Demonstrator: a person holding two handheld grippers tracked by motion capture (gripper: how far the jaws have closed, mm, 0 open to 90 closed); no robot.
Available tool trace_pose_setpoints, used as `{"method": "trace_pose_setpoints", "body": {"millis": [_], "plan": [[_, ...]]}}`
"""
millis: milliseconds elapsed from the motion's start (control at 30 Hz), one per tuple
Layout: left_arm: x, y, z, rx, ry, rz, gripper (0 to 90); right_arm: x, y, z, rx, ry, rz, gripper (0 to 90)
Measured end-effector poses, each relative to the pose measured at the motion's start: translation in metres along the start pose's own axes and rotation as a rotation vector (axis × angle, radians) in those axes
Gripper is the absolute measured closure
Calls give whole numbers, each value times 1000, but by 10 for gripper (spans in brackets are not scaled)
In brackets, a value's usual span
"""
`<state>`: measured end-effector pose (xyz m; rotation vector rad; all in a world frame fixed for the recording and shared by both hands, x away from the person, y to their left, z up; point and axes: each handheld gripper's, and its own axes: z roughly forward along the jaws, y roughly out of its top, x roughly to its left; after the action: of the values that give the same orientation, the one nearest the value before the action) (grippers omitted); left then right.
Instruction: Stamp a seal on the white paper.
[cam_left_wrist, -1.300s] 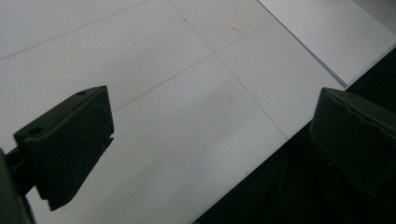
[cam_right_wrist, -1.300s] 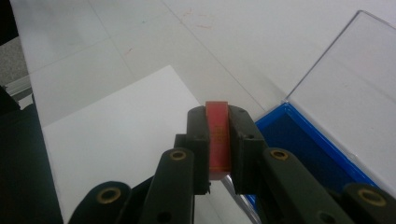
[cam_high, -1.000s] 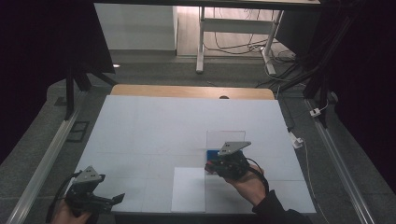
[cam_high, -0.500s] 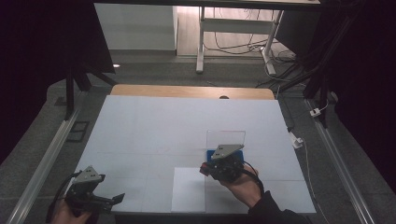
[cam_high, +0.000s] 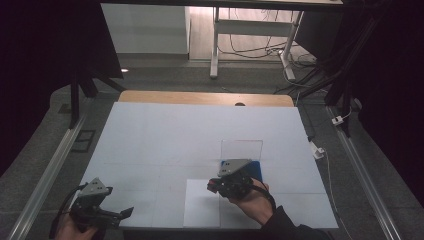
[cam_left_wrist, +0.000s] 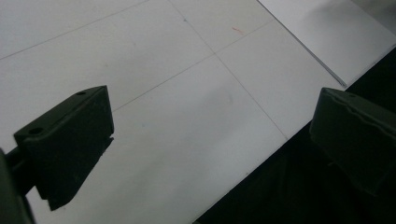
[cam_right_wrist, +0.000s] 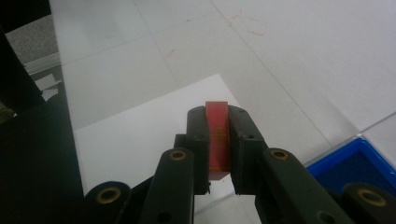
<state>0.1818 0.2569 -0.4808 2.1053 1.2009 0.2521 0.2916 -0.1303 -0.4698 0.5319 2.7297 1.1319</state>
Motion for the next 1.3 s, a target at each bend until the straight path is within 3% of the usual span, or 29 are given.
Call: {"method": "trace_pose_setpoints", "body": {"millis": [567,1000,1300], "plan": [[0,0,0,0,2,2,3,11,-1,23,52,56,-21,797],[0,0,0,0,1,3,3,13,-8,37,99,66,-49,798],[-1,0,0,3,2,4,3,14,-10,38,92,58,-64,802]]}}
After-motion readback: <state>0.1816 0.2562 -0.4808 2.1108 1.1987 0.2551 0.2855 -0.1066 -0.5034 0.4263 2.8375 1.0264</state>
